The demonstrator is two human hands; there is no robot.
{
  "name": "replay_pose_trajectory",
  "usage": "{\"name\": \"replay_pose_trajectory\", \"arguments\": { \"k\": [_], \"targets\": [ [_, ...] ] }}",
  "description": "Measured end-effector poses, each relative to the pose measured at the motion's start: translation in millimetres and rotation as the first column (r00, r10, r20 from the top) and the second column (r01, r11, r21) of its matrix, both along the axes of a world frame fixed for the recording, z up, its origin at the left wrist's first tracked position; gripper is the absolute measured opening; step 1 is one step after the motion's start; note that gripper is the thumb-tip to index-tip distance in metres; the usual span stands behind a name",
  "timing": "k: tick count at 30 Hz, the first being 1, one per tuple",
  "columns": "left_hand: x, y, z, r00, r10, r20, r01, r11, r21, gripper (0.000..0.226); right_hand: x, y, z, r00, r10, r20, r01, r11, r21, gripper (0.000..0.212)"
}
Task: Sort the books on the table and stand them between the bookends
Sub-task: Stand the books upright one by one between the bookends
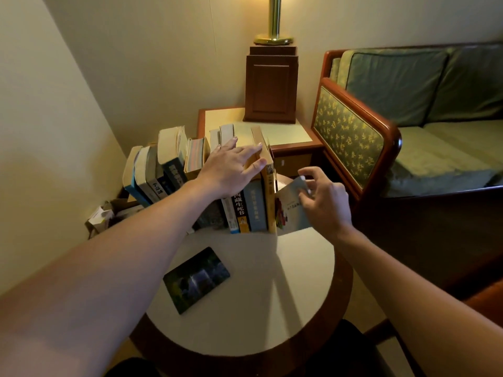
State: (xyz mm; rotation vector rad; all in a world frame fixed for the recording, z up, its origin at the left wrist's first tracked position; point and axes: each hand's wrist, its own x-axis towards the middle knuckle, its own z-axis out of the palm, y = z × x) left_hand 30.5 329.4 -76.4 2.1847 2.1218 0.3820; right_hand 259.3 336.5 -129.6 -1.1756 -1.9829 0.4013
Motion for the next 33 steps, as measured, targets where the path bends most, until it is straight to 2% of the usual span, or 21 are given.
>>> {"name": "replay_pose_trajectory", "arguments": {
  "k": [6, 10, 12, 16, 18, 24, 27, 33],
  "targets": [
    [4.7, -8.3, 7.4, 0.997, 0.038, 0.071, -0.038, 0.999, -0.006, 0.057, -40.8, 24.6, 8.5, 0.999, 0.026, -0.026, -0.027, 0.998, -0.056, 0.025],
    [3.9, -6.6, 5.1, 0.997, 0.049, 0.065, -0.05, 0.999, 0.007, 0.057, -57.1, 33.5, -7.4, 0.998, 0.059, -0.024, -0.062, 0.983, -0.171, 0.019],
    [1.7, -4.0, 2.0, 0.996, 0.049, 0.075, -0.05, 0.999, 0.013, 0.058, -56.1, 35.1, -17.8, 0.991, 0.109, -0.076, -0.125, 0.958, -0.26, 0.02],
    [1.0, -2.9, 0.1, 0.996, 0.055, 0.072, -0.057, 0.998, 0.023, 0.059, -43.8, 32.6, -30.7, 0.954, 0.213, -0.21, -0.282, 0.874, -0.397, 0.038],
    [1.6, -3.2, 0.1, 0.996, 0.058, 0.065, -0.06, 0.998, 0.028, 0.059, -38.7, 29.6, -36.1, 0.953, 0.254, -0.166, -0.301, 0.863, -0.407, 0.049],
    [2.7, -4.1, 0.5, 0.996, 0.062, 0.069, -0.064, 0.998, 0.03, 0.058, -38.3, 24.7, -51.3, 0.971, 0.236, -0.026, -0.223, 0.868, -0.443, 0.065],
    [2.4, -3.5, -0.2, 0.996, 0.062, 0.066, -0.064, 0.997, 0.035, 0.058, -41.2, 21.4, -53.8, 0.971, 0.241, -0.008, -0.217, 0.859, -0.464, 0.079],
    [0.1, -2.9, -2.1, 0.995, 0.067, 0.07, -0.071, 0.996, 0.048, 0.057, -46.4, 22.5, -61.2, 0.969, 0.245, 0.001, -0.213, 0.845, -0.491, 0.089]
  ]
}}
